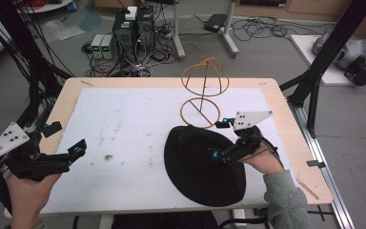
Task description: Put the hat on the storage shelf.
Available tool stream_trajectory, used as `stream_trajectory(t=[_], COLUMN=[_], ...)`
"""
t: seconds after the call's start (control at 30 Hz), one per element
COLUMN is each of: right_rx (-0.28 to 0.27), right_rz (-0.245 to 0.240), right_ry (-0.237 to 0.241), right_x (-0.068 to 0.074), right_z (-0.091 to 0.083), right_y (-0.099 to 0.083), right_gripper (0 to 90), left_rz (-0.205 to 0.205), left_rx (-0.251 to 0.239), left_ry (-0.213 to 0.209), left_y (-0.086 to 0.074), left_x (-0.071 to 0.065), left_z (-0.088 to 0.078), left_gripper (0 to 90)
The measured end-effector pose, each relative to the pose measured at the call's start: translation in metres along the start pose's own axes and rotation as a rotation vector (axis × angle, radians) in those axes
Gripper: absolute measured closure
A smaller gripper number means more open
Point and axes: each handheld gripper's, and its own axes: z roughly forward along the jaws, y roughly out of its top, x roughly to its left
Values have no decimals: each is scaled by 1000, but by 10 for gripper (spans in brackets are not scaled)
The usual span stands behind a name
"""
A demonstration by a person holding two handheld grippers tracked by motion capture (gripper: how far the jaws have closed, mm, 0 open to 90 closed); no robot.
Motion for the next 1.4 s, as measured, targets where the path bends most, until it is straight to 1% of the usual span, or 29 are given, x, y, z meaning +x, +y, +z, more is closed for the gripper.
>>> stream_trajectory(t=[0.03, 0.2, 0.23, 0.27, 0.3, 0.43, 0.53, 0.57, 0.6, 0.63, 0.67, 0.7, 0.73, 0.77, 0.8, 0.83, 0.93, 1.0, 1.03, 1.1, 1.17, 1.2, 1.4], right_rx=[12, 30, 31, 33, 31, 24, 20, 22, 22, 14, 9, 6, 6, 5, 5, 1, 6, 15, 18, 27, 28, 29, 27], right_rz=[0, -6, -6, -6, -11, -3, 13, 23, 23, 22, 19, 19, 19, 11, 11, 3, -4, -2, -5, -8, -10, -12, -13], right_ry=[-3, 0, 4, 11, 21, 26, 30, 36, 36, 39, 41, 46, 46, 46, 46, 44, 37, 45, 42, 36, 35, 33, 37], right_x=[0, -1, -1, -1, -1, -3, -5, -7, -7, -8, -8, -8, -8, -8, -8, -8, -7, -7, -6, -6, -5, -5, -6], right_z=[3, 8, 9, 9, 8, 9, 10, 10, 10, 9, 9, 9, 9, 7, 7, 6, 6, 6, 6, 6, 6, 6, 5], right_y=[-1, -2, -2, -3, -3, -5, -10, -13, -13, -15, -16, -16, -16, -16, -16, -15, -15, -15, -15, -15, -15, -15, -15], right_gripper=[44, 61, 89, 140, 162, 185, 219, 271, 271, 325, 353, 380, 380, 461, 461, 545, 653, 707, 741, 780, 792, 813, 850], left_rz=[0, -1, -2, -4, -4, -7, -7, -7, -7, -6, -6, -6, -6, -6, -6, -6, -6, -6, -6, -7, -7, -8, -9], left_rx=[0, 5, 6, 5, 5, 3, 2, 2, 3, 4, 5, 5, 5, 8, 8, 8, 8, 7, 8, 5, 5, 5, 7], left_ry=[1, 0, 0, -1, -1, 1, 0, 1, 0, 1, 1, 0, 0, 0, 0, 0, 0, 0, -1, -1, 0, 1, 0], left_y=[0, -1, -1, -1, -1, -1, -1, -1, -1, -1, -1, -1, -1, -1, -1, -1, -1, -1, -1, -1, -1, -1, -1], left_x=[0, 0, 0, 1, 1, 1, 1, 1, 1, 1, 1, 1, 1, 1, 1, 1, 1, 1, 1, 1, 1, 1, 1], left_z=[0, 1, 1, 1, 1, 0, 0, 0, 0, 0, 0, 1, 1, 1, 1, 1, 1, 1, 0, 0, 0, 0, 0], left_gripper=[17, 17, 17, 17, 17, 17, 17, 17, 17, 17, 17, 17, 17, 17, 17, 17, 17, 17, 17, 17, 17, 17, 17])
